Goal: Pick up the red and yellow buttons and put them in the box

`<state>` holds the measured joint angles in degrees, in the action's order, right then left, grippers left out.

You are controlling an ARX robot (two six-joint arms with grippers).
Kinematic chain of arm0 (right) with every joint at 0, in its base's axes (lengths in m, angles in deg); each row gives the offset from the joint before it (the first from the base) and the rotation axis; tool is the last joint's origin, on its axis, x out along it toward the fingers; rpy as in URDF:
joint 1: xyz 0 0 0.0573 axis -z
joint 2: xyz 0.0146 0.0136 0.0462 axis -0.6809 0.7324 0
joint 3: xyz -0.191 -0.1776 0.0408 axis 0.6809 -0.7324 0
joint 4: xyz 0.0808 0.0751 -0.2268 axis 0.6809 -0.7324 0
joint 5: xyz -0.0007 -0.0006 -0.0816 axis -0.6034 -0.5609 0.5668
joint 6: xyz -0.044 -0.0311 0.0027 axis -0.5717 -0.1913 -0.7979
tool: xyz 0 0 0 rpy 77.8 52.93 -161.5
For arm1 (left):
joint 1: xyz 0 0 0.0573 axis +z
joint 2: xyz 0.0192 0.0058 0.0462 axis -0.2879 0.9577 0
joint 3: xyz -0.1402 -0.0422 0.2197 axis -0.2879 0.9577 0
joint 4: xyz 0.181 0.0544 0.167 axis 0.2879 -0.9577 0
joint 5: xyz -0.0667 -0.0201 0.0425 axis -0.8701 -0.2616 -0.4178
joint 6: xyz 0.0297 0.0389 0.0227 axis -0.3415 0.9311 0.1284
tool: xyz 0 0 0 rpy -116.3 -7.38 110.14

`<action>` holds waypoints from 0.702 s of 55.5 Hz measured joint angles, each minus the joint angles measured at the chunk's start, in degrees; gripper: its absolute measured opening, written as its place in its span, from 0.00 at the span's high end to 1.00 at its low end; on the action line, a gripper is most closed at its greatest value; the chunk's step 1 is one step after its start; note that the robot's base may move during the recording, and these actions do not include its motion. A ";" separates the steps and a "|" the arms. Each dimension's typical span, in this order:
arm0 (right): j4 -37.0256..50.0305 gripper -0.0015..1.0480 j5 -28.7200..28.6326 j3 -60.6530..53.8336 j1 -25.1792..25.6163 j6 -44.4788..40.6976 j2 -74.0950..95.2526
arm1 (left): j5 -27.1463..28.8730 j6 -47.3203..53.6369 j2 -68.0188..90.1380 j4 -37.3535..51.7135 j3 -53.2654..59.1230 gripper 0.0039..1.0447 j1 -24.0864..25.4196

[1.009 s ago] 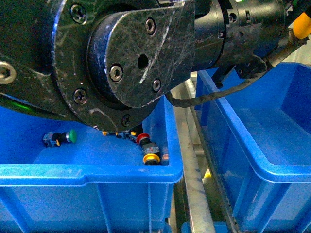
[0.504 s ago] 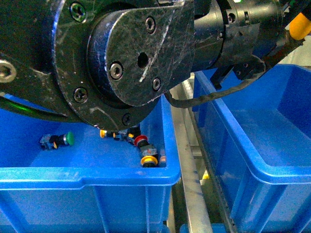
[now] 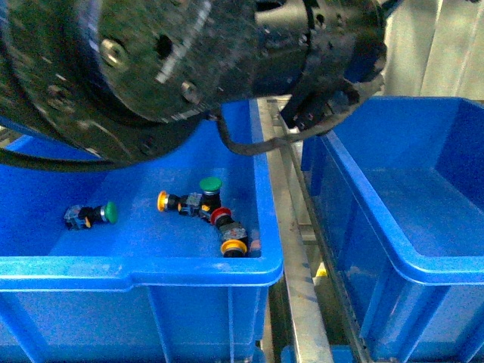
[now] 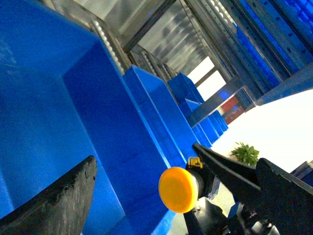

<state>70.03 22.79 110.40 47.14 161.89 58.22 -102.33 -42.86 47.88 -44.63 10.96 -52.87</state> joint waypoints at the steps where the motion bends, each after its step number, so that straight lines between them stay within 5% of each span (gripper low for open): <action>1: 0.15 0.60 -0.02 -0.09 0.37 -0.20 0.13 | 0.28 0.31 -0.85 -0.37 0.48 0.07 0.44; 20: 2.49 0.60 -1.84 -2.38 2.19 -5.11 0.42 | 1.29 12.59 -24.15 -7.04 21.62 0.07 11.45; 39: 4.57 0.60 2.69 -2.67 -4.83 -12.15 0.26 | 1.14 16.70 -58.38 -18.73 43.89 0.07 24.72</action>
<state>74.59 25.47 107.73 42.31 149.74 58.49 -101.19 -26.16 -10.50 -63.36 54.85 -28.15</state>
